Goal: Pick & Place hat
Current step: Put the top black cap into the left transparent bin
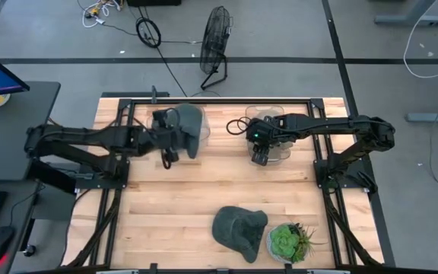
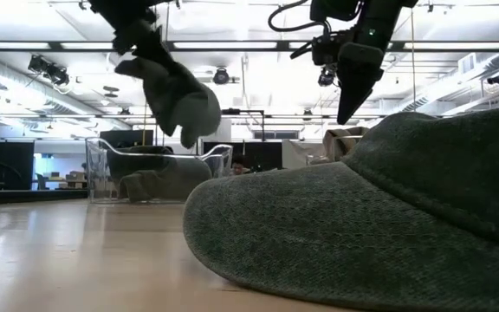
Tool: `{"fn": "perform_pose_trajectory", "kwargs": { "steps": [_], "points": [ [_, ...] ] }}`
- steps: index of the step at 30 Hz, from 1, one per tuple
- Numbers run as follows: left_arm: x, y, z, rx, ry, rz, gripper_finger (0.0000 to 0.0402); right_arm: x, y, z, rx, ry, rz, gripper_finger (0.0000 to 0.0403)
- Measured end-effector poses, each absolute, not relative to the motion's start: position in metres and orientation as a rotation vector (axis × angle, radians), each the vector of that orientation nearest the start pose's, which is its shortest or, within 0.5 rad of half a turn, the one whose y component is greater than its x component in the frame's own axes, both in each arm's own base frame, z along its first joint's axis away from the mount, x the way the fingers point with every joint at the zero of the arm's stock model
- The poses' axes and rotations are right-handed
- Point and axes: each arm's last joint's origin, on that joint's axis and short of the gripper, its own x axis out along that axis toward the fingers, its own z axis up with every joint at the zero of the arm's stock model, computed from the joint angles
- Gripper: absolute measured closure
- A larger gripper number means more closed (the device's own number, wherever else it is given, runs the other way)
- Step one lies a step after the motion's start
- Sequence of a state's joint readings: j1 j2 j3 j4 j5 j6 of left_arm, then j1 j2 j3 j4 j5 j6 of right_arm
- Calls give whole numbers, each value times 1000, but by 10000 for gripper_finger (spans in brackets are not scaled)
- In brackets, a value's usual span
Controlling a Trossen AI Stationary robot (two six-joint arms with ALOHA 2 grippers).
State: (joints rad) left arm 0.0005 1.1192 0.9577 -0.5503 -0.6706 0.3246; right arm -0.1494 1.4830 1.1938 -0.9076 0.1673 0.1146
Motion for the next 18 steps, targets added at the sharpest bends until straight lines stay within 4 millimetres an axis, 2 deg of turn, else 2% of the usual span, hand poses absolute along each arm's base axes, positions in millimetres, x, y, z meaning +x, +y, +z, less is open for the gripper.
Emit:
{"fn": "perform_pose_trajectory", "kwargs": {
  "steps": [5, 8, 12, 18],
  "points": [
    [222, 35, 302, 921, 954, 401, 396, 282, -47, 265, 90, 1164, -346, 243],
    [221, 45, 302, 1085, 1022, 332, 396, 283, -47, 266, 90, 1152, -346, 243],
    [220, 57, 305, 1155, 1023, 278, 396, 283, -47, 266, 89, 1151, -346, 243],
    [218, 70, 303, 1187, 945, 63, 396, 283, -48, 266, 90, 1146, -346, 243]
  ]
}}
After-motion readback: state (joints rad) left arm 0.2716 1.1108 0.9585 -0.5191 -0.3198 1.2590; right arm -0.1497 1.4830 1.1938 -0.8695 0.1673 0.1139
